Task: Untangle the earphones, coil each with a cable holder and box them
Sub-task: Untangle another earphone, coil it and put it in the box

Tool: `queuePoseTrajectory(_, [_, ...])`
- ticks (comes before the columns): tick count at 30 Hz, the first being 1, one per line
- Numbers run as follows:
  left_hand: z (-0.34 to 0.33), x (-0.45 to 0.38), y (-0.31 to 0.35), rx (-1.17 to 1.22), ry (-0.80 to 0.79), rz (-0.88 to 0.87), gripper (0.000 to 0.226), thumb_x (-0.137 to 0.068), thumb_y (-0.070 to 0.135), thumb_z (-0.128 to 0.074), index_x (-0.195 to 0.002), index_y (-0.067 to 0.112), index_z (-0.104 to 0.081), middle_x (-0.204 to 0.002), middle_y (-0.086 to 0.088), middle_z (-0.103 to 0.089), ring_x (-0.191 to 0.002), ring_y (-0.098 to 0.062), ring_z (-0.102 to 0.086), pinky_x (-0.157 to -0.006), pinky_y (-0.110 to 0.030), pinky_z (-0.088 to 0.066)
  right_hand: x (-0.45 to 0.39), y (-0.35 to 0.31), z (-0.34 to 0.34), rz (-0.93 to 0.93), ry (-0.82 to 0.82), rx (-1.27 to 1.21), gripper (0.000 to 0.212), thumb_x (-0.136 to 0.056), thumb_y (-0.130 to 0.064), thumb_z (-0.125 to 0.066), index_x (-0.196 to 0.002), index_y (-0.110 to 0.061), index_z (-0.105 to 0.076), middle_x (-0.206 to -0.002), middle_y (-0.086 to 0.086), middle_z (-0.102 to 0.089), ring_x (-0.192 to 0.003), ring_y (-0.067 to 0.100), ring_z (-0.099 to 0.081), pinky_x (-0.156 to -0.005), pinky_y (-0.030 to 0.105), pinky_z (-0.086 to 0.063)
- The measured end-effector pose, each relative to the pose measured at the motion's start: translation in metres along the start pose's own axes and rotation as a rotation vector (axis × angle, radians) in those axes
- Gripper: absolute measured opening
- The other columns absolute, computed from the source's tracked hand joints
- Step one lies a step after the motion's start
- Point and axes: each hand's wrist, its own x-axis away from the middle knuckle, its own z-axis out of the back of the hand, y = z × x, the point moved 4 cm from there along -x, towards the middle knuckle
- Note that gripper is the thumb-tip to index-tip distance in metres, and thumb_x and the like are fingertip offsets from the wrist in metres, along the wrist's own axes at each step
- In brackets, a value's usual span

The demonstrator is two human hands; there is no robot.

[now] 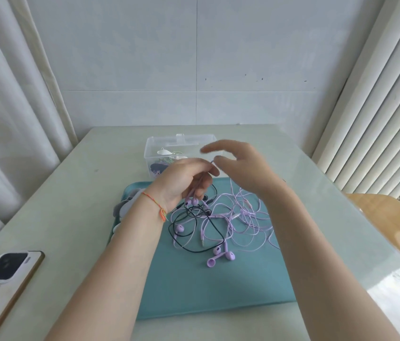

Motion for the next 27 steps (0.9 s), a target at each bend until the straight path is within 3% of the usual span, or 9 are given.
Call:
queuePoseTrajectory(3, [-0.002,0.002,0.003,-0.024,0.002,-0.003,0.025,-0.095,0.014,-0.046,-0.076,0.006,-0.06,-0.053,-0.006,-0.048,-0.037,-0.016,-0.042,-0.036,-0.018,-0.03,0.0,-0.001,-0.001,0.058,-0.045,0.096,0.025,-0.087,-0.006,-0.055,-0.099,-0.019,-0.073,-0.074,-0.012,-0.069,-0.075,0.001,-0.064,-0.076,0.015,-0.047])
queuePoseTrajectory(8, [0.0,0.0,0.002,0.035,-0.028,-0.026,0.023,-0.097,0.014,-0.046,-0.084,0.005,-0.062,-0.056,-0.006,-0.051,-0.04,-0.018,-0.046,-0.041,-0.025,-0.042,-0.002,0.005,0.008,0.044,0.024,0.145,0.015,-0.086,-0.011,-0.063,-0.087,-0.021,-0.074,-0.08,-0.004,-0.072,-0.077,0.007,-0.064,-0.074,0.018,-0.047])
queuePoseTrajectory(11, [-0.009,0.002,0.004,0.152,-0.155,-0.053,0.024,-0.099,0.014,-0.043,-0.094,0.002,-0.064,-0.059,-0.006,-0.055,-0.042,-0.017,-0.049,-0.057,-0.031,-0.054,-0.004,0.003,0.009,0.057,0.138,0.048,0.013,-0.087,-0.009,-0.061,-0.086,-0.016,-0.072,-0.074,-0.002,-0.069,-0.068,0.005,-0.059,-0.068,0.015,-0.045])
queuePoseTrajectory(14, [-0.016,0.004,0.004,0.254,-0.265,-0.059,0.026,-0.092,0.019,-0.047,-0.095,0.003,-0.068,-0.062,-0.006,-0.059,-0.048,-0.017,-0.054,-0.067,-0.034,-0.055,-0.004,0.003,0.01,0.044,0.177,-0.114,0.014,-0.088,-0.005,-0.059,-0.088,-0.012,-0.072,-0.078,0.011,-0.069,-0.068,0.012,-0.059,-0.068,0.023,-0.049])
queuePoseTrajectory(17, [-0.019,0.007,0.011,0.381,-0.313,-0.103,0.032,-0.093,0.019,-0.045,-0.088,0.01,-0.075,-0.071,-0.004,-0.067,-0.062,-0.019,-0.067,-0.066,-0.031,-0.053,-0.002,0.002,0.008,0.041,0.138,-0.163,0.014,-0.088,-0.003,-0.06,-0.088,-0.009,-0.073,-0.079,0.011,-0.071,-0.067,0.009,-0.059,-0.066,0.019,-0.048])
queuePoseTrajectory(20, [-0.014,0.006,0.02,0.608,-0.194,-0.151,0.036,-0.095,0.015,-0.04,-0.088,0.006,-0.075,-0.084,-0.009,-0.073,-0.078,-0.023,-0.072,-0.066,-0.029,-0.058,0.0,0.002,-0.004,-0.039,0.025,-0.085,0.026,-0.083,0.005,-0.052,-0.071,-0.011,-0.068,-0.06,0.005,-0.063,-0.05,0.002,-0.053,-0.055,0.019,-0.046])
queuePoseTrajectory(22, [-0.005,0.002,0.022,0.66,-0.09,-0.223,0.033,-0.1,0.013,-0.037,-0.098,0.004,-0.068,-0.097,-0.011,-0.073,-0.094,-0.026,-0.071,-0.078,-0.03,-0.058,0.002,0.003,-0.013,-0.089,-0.086,0.026,0.025,-0.085,-0.002,-0.051,-0.065,-0.01,-0.064,-0.053,0.003,-0.061,-0.046,0.009,-0.054,-0.054,0.025,-0.047])
queuePoseTrajectory(24, [0.004,-0.001,0.022,0.657,-0.014,-0.277,0.029,-0.102,0.013,-0.035,-0.106,0.005,-0.062,-0.107,-0.01,-0.071,-0.106,-0.027,-0.067,-0.092,-0.032,-0.054,0.004,0.003,-0.02,-0.099,-0.159,0.072,0.027,-0.091,-0.012,-0.052,-0.067,-0.014,-0.063,-0.048,-0.002,-0.059,-0.043,0.012,-0.051,-0.047,0.02,-0.041])
queuePoseTrajectory(27, [0.017,-0.006,0.018,0.599,0.106,-0.313,0.027,-0.103,0.013,-0.036,-0.108,0.007,-0.061,-0.11,-0.007,-0.07,-0.108,-0.024,-0.066,-0.096,-0.032,-0.052,0.004,0.005,-0.023,-0.12,-0.194,0.034,0.022,-0.095,-0.014,-0.052,-0.087,-0.018,-0.072,-0.054,-0.009,-0.058,-0.039,0.007,-0.043,-0.045,0.017,-0.039])
